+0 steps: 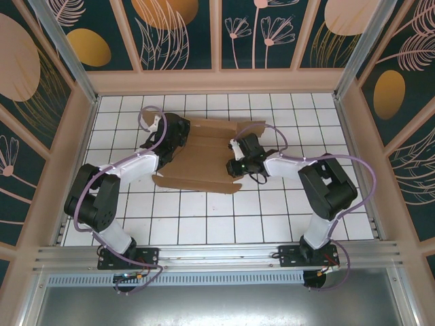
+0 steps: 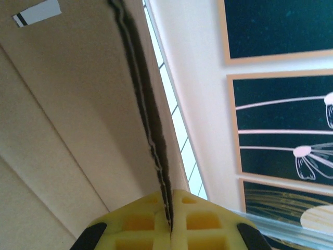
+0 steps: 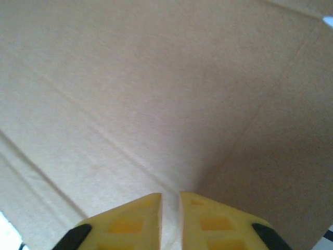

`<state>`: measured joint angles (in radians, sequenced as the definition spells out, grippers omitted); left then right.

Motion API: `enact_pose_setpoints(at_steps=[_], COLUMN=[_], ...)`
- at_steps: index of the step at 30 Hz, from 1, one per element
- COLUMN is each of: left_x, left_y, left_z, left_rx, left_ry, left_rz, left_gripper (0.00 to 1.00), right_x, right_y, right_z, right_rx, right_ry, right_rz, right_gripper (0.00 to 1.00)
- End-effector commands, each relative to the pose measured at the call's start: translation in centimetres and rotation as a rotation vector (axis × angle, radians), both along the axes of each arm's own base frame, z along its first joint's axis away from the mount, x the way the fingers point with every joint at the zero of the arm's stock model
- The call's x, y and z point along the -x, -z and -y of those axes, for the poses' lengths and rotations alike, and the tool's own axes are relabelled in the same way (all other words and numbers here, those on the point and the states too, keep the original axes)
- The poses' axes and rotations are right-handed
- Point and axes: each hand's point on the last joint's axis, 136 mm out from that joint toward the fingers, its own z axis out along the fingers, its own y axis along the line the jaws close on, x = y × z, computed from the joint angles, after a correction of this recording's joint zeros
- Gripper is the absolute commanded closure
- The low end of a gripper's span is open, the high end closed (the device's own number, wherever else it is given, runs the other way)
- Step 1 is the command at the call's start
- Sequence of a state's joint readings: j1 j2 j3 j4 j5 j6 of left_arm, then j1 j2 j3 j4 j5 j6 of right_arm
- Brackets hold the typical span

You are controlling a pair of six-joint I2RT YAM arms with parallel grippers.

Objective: Fold the paper box

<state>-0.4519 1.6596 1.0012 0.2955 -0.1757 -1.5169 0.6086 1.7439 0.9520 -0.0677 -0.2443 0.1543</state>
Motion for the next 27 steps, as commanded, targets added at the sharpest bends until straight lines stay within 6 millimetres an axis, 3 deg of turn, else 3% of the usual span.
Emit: enact_pose_setpoints(at_steps=[1,10,11,12,15,20,27], left_x=[0.0,-0.9,-0.9,-1.0,-1.1,-1.2,-1.2], left_y=[0.9,1.5,2.9,3.0,3.3,2.6,1.9], left_z=[-1.3,-1.3,-1.2,-1.2,-1.4,-1.8,-1.6], left_rx=[-0.021,0.010,0.000,0.000,-0.008,-0.058,-0.061], left_ry=[-0.078,-0.114,-0.116,-0.118,-0.129,-0.135,-0.119], left_rz=[-0.010,-0.022,-0.048,-0.050,-0.055,-0.057,-0.056], left_gripper=[1.00,1.00,1.00,1.00,1.00,1.00,1.00], right_x=[1.0,2.8,3.0,3.1,3.6,5.4,9.9], right_y=[-2.1,-1.0,-0.4,0.2,2.3,5.7,7.4], right_z=[-2.4,-9.9,-10.5,-11.0,-11.2,-9.6,-7.3], right_rx=[-0.068,-0.061,-0.048,-0.028,0.031,0.126,0.208], right_ry=[-0.067,-0.131,-0.138,-0.143,-0.143,-0.163,-0.242], right_rz=[0.033,0.035,0.031,0.029,0.015,-0.045,-0.109], right_gripper=[0.78,0.81,0.82,0.84,0.89,0.96,0.98])
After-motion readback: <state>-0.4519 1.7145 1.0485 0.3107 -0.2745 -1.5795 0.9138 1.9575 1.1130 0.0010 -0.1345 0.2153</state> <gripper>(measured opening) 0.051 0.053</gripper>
